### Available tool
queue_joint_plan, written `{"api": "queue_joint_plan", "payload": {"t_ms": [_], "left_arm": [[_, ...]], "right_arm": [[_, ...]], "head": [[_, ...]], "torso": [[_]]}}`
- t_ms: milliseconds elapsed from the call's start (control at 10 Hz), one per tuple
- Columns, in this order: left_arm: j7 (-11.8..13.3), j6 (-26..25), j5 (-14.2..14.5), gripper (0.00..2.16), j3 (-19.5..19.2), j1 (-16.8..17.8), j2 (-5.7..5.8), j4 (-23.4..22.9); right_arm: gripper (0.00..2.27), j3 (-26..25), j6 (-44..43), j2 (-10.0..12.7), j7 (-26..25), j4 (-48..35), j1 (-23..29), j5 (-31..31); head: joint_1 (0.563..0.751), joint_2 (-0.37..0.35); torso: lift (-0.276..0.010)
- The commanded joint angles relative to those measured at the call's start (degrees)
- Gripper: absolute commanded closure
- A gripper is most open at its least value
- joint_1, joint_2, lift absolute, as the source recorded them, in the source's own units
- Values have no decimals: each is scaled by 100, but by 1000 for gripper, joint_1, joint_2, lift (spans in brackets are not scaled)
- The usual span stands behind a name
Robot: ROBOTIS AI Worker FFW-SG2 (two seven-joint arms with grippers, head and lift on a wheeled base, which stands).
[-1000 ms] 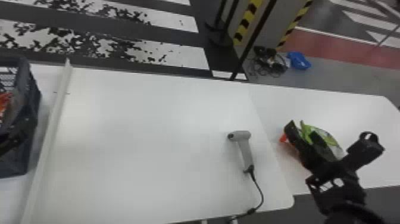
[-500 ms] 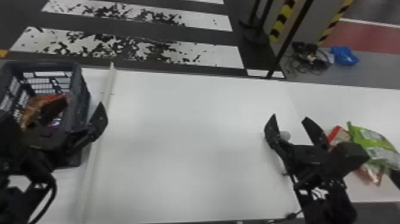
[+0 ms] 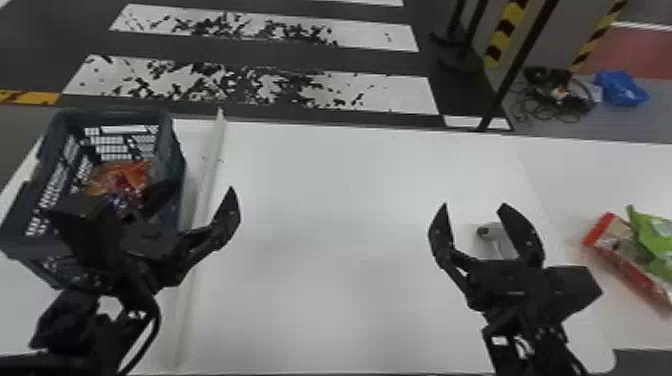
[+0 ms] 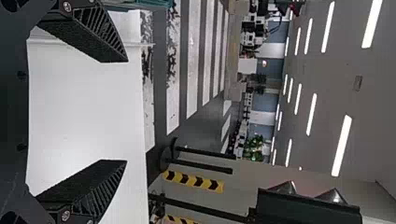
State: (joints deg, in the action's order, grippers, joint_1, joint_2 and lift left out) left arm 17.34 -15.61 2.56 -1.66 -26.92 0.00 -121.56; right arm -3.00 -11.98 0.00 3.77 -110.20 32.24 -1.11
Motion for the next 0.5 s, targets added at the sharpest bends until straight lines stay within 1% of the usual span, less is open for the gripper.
{"api": "queue_joint_plan", "payload": {"t_ms": [0,100,200,300,400], "left_arm": [[68,0,-1,103,-19,3,-15,-44],[217,-53,8,107,-142,29,-15,-228],[419,-422,26,120,-450,152,-15,-448],[621,-879,61,144,-828,407,26,-509],[832,-1195,78,167,-1170,697,176,-509]], "right_arm": [[49,45,-89,5,1,43,46,5],[49,45,-124,5,1,60,64,5],[49,45,-142,5,1,69,72,-4],[49,36,-159,5,1,104,72,-21],[49,36,-177,5,9,113,72,-30]], "head": [[695,-88],[695,-86],[695,-85],[695,-74],[695,-43]], "torso": [[-95],[-95],[-95],[-95],[-95]]}}
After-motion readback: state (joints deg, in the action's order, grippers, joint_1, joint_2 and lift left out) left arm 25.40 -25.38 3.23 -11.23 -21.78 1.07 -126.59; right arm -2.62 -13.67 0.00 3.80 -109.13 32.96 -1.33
